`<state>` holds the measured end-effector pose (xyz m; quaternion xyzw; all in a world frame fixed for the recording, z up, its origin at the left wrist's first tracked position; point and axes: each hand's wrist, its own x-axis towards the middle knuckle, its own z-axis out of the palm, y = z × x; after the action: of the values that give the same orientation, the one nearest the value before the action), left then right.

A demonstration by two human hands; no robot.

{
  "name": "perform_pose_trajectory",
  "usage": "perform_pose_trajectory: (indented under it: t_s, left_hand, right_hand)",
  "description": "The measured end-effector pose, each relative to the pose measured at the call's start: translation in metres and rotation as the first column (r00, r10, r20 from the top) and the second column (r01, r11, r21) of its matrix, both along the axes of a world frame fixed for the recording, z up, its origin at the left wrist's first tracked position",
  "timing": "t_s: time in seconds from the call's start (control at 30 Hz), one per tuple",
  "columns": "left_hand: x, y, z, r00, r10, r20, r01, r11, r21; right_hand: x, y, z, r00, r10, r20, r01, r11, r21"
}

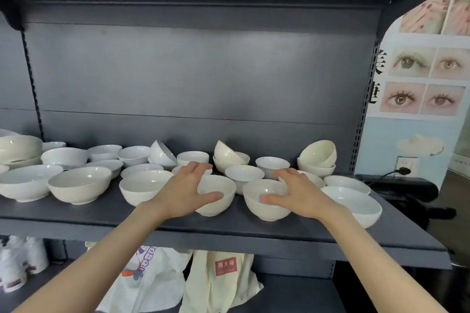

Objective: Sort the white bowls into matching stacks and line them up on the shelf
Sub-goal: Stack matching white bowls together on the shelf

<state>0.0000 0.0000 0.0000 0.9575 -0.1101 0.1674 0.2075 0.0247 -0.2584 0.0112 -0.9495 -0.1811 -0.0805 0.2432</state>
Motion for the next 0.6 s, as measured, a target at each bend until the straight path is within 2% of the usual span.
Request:
perform_pose_trajectory:
  t_s: [0.13,0.23,0.43,0.6]
  left_hand:
    - [0.015,0.01,-0.022,0.999,0.007,-0.05,-0.016,0.981,-0.191]
    - [0.022,0.012,-0.037,0.998,0.031,-0.045,-0.043,0.955,-0.295]
    - [0.031,0.015,-0.049,0.993,-0.038,-0.112,-0.009,0.92,-0.391]
    - [0.035,0.017,-0.055,0.996,-0.022,-0.085,-0.021,0.879,-0.476]
  right_hand:
    - [0.008,0.006,-0.018,0.993,-0.078,-0.088,0.081,0.996,0.028]
    - [0.012,0.009,-0.028,0.99,-0.116,-0.086,0.121,0.99,0.065]
    - [0.018,0.014,-0.033,0.98,-0.173,-0.098,0.179,0.982,0.061]
    - [0.021,0.016,-0.035,0.976,-0.186,-0.11,0.196,0.977,0.082]
